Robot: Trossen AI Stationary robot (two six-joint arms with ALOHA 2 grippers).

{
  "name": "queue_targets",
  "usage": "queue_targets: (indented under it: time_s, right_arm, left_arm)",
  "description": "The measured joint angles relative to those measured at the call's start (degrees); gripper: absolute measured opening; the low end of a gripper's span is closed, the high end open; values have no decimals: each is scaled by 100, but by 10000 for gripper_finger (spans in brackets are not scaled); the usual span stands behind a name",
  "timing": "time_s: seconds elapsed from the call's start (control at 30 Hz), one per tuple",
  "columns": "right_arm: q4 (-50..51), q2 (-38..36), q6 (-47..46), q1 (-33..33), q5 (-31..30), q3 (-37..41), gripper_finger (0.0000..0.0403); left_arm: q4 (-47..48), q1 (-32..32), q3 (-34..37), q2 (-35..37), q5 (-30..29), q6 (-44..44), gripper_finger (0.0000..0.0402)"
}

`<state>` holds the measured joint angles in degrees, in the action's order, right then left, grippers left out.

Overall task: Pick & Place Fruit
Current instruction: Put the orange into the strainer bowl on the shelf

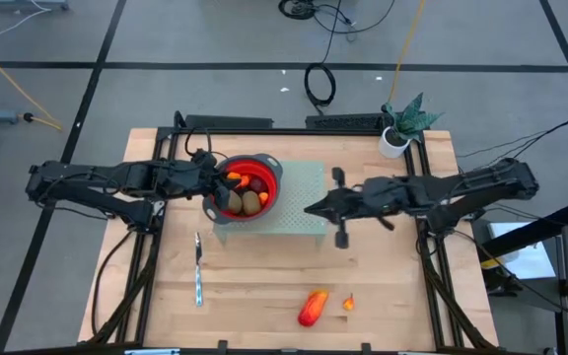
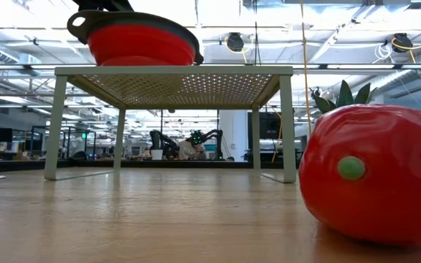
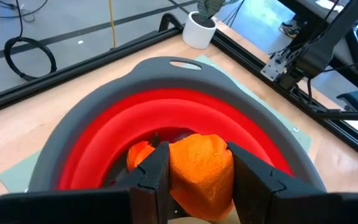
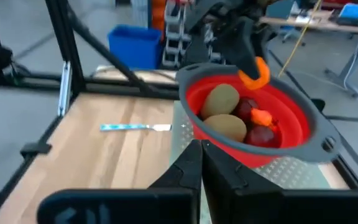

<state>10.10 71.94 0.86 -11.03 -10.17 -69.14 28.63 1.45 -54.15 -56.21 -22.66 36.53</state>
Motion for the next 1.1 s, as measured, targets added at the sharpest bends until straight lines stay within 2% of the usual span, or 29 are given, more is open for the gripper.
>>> queue_targets:
  time_s: [0.33,0.5,0.7,0.9,1.1]
  right_arm:
    - [-2060,-1802,-778,6,-15,2379,1]
    - [-2988,-2484,-961,6,-17,3328,1]
    - [-3207,-3092,-984,6,28,4049,1]
    - [-3182,-3763,-1078,4,603,4550,1]
    - [-3087,-4469,-1221,6,548,4900,1]
  left_arm:
    - [1,0,0,0,4,31,122]
    - [-1,0,0,0,-8,46,122]
    - [-5,0,0,0,-12,6,122]
    - [-7,0,0,-2,-15,-200,122]
    - [14,0,0,-2,-183,-326,122]
